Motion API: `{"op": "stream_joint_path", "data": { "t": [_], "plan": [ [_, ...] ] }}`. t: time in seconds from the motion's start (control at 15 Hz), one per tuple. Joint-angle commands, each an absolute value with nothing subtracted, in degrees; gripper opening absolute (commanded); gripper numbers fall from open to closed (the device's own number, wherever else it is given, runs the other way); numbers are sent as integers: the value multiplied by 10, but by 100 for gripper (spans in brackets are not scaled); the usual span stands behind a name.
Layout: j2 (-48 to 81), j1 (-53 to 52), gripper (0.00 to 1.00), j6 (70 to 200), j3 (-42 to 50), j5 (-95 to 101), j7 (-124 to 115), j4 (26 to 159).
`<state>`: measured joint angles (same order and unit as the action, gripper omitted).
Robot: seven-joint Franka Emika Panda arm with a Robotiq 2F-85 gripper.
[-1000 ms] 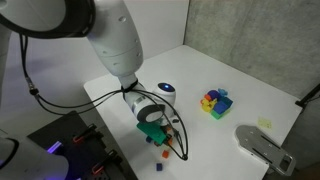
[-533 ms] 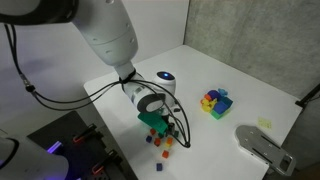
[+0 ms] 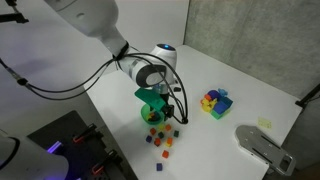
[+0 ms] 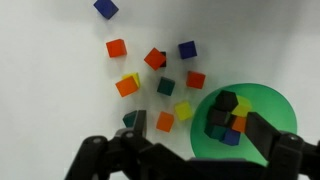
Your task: Move an orange block from the bowl to the table
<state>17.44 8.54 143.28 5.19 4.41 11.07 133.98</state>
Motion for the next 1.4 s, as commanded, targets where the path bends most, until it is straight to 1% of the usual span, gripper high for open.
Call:
{"op": "stream_joint_path", "data": {
  "t": [0.0,0.33,0.53,0.73,0.93,1.33],
  "plan": [
    [93,63,100,1336,54,48,61,1344],
    [-11,46,100,1202,49,60,26,1337],
    [-74,42,100,1149,42,61,15,1338],
    [-133,40,100,1122,38,50,26,1344],
    [-162,39,100,1104,37,49,29,1342],
    [-149,40,100,1110,39,50,35,1337]
  ]
}}
